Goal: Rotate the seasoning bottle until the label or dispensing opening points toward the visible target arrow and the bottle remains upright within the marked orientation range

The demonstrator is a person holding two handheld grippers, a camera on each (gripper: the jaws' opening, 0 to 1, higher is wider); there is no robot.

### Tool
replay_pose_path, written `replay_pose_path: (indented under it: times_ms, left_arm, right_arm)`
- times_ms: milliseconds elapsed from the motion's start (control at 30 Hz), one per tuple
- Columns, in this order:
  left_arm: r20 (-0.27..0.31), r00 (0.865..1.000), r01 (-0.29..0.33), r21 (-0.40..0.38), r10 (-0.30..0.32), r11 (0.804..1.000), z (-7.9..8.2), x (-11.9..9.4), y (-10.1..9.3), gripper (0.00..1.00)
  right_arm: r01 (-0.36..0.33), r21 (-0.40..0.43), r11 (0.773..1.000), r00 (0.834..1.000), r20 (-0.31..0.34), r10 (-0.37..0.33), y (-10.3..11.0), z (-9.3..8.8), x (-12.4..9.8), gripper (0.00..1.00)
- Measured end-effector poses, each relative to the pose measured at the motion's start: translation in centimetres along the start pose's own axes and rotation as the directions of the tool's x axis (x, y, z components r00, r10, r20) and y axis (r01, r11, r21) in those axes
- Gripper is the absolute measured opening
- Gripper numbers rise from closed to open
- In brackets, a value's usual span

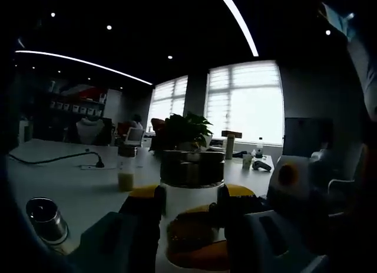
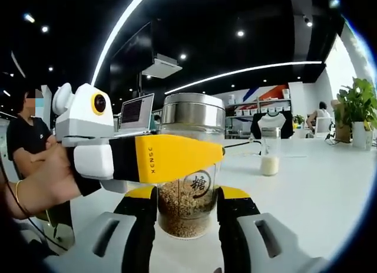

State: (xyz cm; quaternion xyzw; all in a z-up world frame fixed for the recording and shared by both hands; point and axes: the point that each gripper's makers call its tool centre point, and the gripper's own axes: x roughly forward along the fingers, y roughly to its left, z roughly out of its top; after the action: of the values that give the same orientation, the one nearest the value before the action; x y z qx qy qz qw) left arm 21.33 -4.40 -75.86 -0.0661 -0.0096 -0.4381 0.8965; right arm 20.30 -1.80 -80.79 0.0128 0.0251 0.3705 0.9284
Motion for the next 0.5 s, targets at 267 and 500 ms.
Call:
replay_pose_path:
  times_ms: [267,500]
  left_arm:
    - [-0.015,1.0,0.022,0.003,-0.022,1.0,-0.33,0.03,-0.62,0.42]
    - [0.007,0.999,0.041,-0.023,-0.041,0.999,0.04,-0.23,-1.01,0.42]
  right_arm:
    - [-0.033,-0.016,0.999,0.999,-0.02,0.033,0.2,-0.26,0.0,0.4]
    - [-0.082,0.002,0.997,0.996,-0.017,0.082,0.38,-0.03,-0.01,0.41]
